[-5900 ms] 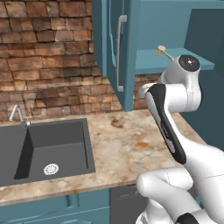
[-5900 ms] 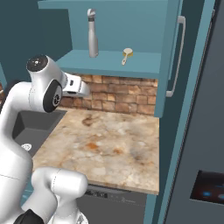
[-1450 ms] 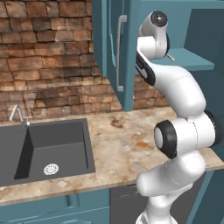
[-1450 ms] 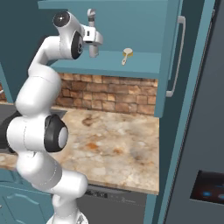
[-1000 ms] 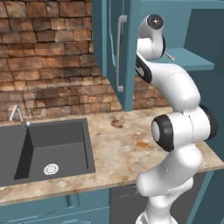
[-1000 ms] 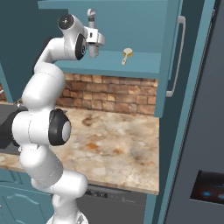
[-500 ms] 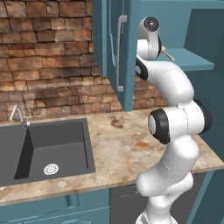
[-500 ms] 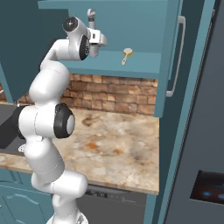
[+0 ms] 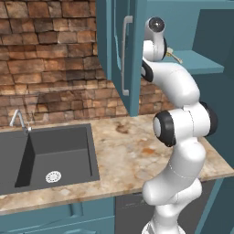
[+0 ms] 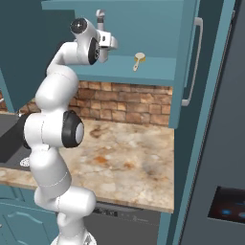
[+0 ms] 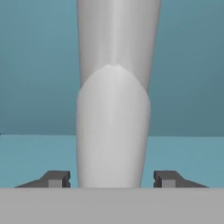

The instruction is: Locate and retrieve the spray and dish brush from the cabinet. Place them next to the sink.

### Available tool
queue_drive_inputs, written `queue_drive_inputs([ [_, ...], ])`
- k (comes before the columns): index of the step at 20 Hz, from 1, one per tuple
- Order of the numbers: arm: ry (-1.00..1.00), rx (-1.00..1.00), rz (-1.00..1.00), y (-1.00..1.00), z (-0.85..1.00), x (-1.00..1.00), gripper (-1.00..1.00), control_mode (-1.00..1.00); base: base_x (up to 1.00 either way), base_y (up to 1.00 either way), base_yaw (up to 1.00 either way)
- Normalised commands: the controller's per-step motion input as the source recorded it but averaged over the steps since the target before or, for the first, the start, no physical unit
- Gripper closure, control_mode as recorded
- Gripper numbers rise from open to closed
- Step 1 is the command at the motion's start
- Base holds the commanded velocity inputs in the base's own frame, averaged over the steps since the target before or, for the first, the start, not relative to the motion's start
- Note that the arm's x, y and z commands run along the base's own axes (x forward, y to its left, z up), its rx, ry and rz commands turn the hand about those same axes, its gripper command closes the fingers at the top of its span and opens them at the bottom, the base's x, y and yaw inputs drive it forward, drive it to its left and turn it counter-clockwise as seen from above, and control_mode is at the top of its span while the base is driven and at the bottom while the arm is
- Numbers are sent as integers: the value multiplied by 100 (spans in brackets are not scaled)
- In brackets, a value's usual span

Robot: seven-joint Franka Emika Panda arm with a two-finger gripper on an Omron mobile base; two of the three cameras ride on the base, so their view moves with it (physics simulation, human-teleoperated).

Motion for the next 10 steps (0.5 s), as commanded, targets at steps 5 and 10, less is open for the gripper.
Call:
queue_drive_inputs([
  [5, 0, 0, 0, 0, 0, 0, 100, -100, 0, 0, 0],
  [10, 0, 0, 0, 0, 0, -22, 100, -100, 0, 0, 0],
])
